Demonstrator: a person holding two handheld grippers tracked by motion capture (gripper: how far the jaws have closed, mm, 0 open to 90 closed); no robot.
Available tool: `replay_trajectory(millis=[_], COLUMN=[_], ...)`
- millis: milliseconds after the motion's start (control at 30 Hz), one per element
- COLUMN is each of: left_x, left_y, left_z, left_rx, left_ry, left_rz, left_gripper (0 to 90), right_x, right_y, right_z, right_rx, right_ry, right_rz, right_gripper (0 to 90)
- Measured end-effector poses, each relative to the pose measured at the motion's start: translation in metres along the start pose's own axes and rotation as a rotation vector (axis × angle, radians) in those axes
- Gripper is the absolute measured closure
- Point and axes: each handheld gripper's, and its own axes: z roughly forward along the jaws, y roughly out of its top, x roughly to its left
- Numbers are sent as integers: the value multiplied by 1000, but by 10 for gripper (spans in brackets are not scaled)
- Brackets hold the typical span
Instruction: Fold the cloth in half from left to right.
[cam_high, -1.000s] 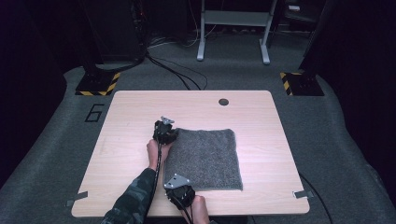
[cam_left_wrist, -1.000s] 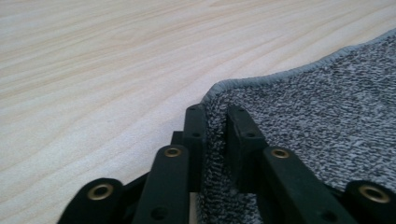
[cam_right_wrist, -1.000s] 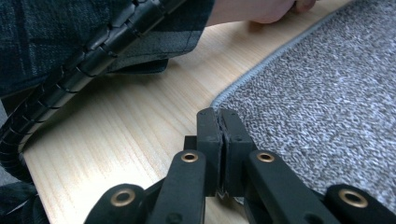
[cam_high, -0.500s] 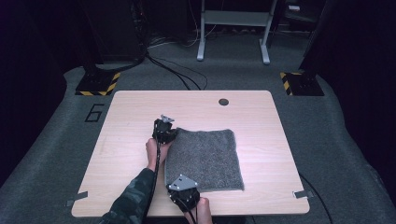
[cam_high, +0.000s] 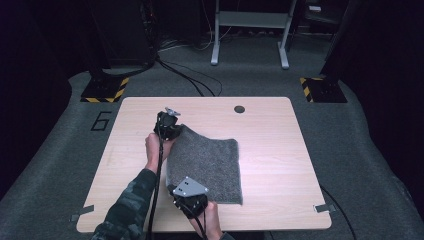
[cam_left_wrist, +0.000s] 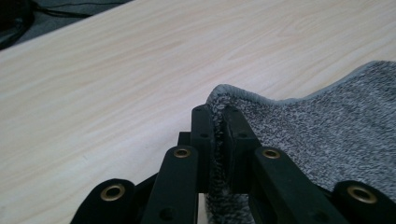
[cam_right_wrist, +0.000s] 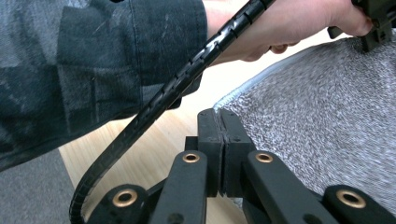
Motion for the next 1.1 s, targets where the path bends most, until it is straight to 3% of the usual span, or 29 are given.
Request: replay_trajectory(millis=[200, 500, 633, 933, 1100], left_x=[-16, -49, -59, -74, -88], left_y=[18, 33, 34, 38, 40], left_z=[-4, 18, 31, 48, 59], left_rx=[-19, -6, 8, 9, 23], left_ry=[-3, -58, -84, -115, -135], left_rz=[42, 67, 61, 47, 58], left_gripper=[836, 835, 835, 834, 832], right_x=[-8, -28, -37, -56, -61], right_y=[-2, -22, -34, -51, -58], right_z=[-16, -39, -43, -58, -61], right_rx=[-32, -3, 25, 53, 58], right_ry=[-19, -78, -82, -143, -141], right_rz=[31, 74, 85, 120, 115], right_gripper=[892, 890, 889, 889, 889])
